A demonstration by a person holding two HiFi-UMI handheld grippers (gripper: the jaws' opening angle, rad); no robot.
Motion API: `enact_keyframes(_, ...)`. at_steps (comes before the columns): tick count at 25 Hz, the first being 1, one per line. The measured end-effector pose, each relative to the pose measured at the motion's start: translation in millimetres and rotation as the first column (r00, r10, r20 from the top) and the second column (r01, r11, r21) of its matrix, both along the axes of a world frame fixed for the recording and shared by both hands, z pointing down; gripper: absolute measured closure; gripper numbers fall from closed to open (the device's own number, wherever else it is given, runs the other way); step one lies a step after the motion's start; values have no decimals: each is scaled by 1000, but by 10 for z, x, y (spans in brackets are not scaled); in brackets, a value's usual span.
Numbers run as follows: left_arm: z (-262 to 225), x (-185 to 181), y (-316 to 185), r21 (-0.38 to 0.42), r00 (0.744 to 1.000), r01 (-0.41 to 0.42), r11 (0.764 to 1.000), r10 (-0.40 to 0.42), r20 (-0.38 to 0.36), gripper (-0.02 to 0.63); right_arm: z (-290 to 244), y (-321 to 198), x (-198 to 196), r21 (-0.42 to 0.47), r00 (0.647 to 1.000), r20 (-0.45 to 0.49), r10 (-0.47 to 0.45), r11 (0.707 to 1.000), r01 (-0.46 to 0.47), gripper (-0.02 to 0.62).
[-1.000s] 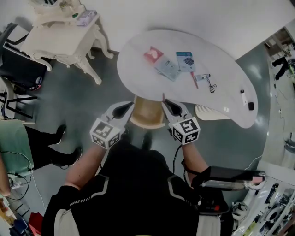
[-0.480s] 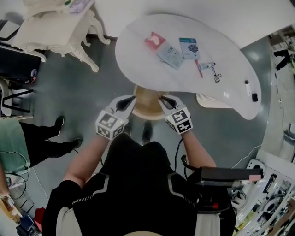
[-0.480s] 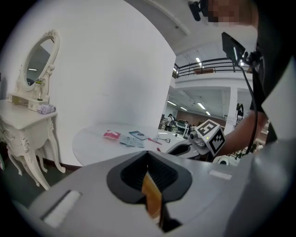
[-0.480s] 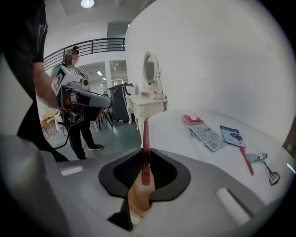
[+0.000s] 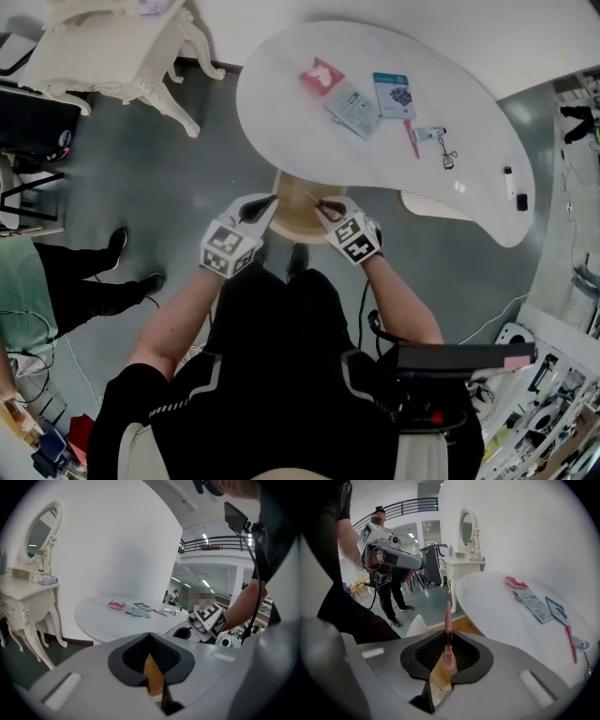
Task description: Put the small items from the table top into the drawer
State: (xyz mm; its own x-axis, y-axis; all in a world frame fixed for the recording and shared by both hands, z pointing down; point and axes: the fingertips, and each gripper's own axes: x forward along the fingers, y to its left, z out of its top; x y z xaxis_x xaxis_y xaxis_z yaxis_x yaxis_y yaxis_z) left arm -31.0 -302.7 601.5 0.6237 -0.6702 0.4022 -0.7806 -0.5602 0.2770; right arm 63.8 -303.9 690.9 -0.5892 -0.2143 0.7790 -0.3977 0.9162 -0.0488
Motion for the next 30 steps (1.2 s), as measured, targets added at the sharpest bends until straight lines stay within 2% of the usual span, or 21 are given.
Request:
enact_keyframes(5, 221, -31, -11, -33, 999, 32, 999, -31, 13, 606, 350, 26, 5, -102, 995, -95, -6, 995, -4, 541)
enact_keyframes(9, 383, -25, -15, -52, 999, 28, 998, -27, 19, 606, 584, 2, 12, -146, 988, -157, -14, 989, -9, 541)
enact_keyframes(14, 596, -90, -31, -77, 999, 32, 997, -29, 42, 606, 874, -21, -30, -135, 958, -257, -131, 986, 99, 541)
enact_keyframes(25, 837, -303, -65, -107, 997, 74, 992, -70, 37, 606, 1359, -57, -230, -144, 910, -322, -262, 963, 227, 541)
enact_keyframes(30, 947, -320, -71, -112, 997, 74, 991, -70, 36, 606, 1560, -50, -283, -149, 867, -372, -332, 943, 297, 541)
